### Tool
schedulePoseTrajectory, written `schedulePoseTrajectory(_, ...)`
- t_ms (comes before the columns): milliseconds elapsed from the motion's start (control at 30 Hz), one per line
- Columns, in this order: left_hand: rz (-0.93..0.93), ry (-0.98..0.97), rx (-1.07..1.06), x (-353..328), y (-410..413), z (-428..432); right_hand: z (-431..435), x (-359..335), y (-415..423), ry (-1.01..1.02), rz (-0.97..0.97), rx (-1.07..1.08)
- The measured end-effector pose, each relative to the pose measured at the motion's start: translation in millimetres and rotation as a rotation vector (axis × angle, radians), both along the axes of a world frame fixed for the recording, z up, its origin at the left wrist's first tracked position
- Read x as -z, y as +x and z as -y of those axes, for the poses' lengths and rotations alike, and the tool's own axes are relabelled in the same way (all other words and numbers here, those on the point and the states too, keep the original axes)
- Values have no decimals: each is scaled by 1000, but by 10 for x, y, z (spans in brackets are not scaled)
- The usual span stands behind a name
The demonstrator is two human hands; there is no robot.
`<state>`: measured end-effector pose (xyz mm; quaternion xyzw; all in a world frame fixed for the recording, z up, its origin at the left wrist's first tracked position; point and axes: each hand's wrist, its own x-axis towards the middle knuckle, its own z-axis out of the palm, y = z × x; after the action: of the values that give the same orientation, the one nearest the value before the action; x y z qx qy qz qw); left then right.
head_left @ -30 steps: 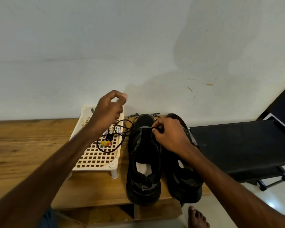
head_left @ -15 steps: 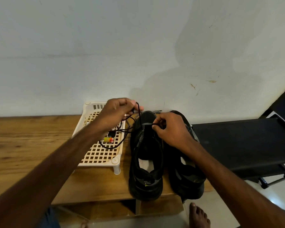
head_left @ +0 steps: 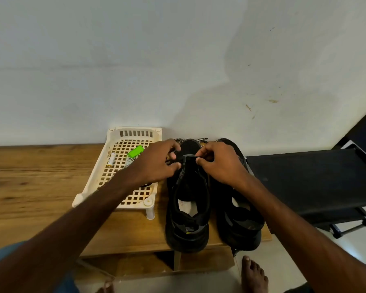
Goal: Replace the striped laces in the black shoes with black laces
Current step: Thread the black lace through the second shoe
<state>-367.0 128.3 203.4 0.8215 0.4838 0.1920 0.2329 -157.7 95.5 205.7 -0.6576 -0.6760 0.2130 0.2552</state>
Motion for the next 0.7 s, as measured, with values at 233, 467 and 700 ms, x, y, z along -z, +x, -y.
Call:
schedulePoseTrajectory(233,-72,126,-10,-12,39,-19,6,-9,8,-36,-8,-4)
schedulePoseTrajectory(467,302,-143,-97,-91,-60,-108,-9,22,1,-39,-31,5)
schedulePoseTrajectory(700,224,-508,177,-222,-132,-53,-33,51,-5,-43,-3,11)
